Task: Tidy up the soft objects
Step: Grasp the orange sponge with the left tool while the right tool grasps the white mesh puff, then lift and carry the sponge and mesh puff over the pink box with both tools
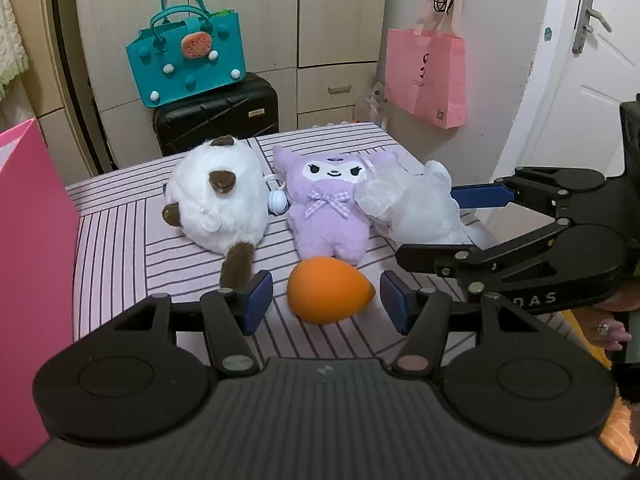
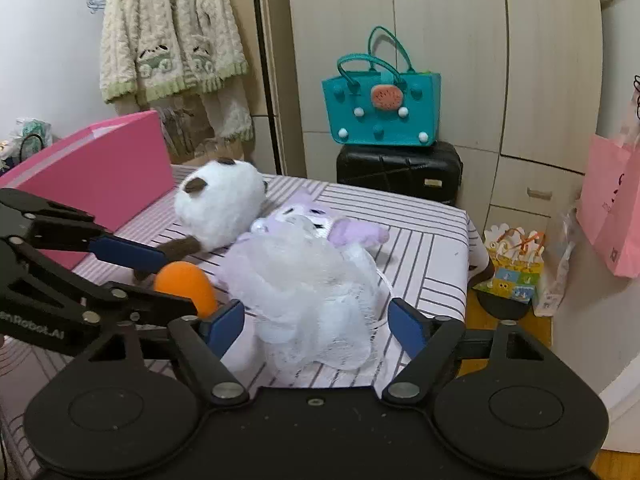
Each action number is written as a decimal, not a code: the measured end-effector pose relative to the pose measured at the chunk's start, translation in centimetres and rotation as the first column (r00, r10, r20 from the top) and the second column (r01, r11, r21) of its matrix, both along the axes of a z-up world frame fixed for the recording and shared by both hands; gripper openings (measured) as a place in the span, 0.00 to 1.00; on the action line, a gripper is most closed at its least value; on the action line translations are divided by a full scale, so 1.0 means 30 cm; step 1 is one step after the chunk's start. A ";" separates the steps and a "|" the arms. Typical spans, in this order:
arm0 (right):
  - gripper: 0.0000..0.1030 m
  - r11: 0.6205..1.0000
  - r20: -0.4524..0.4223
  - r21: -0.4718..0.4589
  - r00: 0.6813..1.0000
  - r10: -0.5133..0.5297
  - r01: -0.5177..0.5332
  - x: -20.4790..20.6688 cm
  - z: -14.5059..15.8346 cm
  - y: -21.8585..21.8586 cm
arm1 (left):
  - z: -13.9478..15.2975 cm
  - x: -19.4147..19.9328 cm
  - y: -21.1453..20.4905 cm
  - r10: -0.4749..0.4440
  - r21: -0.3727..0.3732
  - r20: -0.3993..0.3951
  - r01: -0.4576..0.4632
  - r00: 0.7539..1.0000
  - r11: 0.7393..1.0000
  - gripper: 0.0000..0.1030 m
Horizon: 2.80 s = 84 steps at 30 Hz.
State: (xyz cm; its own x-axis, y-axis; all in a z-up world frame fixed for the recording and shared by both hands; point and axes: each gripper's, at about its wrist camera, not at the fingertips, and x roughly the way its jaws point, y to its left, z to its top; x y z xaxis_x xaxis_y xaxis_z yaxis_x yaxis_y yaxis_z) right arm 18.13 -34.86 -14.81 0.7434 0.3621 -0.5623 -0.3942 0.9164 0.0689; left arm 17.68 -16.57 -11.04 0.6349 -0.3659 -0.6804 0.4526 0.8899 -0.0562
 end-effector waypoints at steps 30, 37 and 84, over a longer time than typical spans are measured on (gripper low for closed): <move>0.28 0.989 0.050 0.095 0.991 -0.123 0.117 0.045 0.024 -0.081 | -0.042 0.036 -0.018 0.061 -0.013 -0.072 -0.062 0.996 0.998 0.40; 0.27 0.977 0.084 0.051 0.974 -0.211 0.207 0.032 0.049 -0.115 | -0.016 -0.011 0.020 0.054 -0.036 -0.075 -0.057 0.996 0.998 0.40; 0.28 0.934 -0.371 0.180 0.857 0.356 -0.310 -0.292 0.402 0.379 | 0.341 -0.389 0.480 -0.074 0.018 -0.205 0.080 0.976 0.997 0.41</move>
State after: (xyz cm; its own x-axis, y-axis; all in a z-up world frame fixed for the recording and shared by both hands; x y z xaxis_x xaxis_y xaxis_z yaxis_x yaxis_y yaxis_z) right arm 9.37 -23.49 -2.75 0.2942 0.6247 -0.7233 -0.5937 0.7125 0.3739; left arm 6.00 -2.17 -0.80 0.4525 -0.3890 -0.8025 0.5012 0.8552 -0.1319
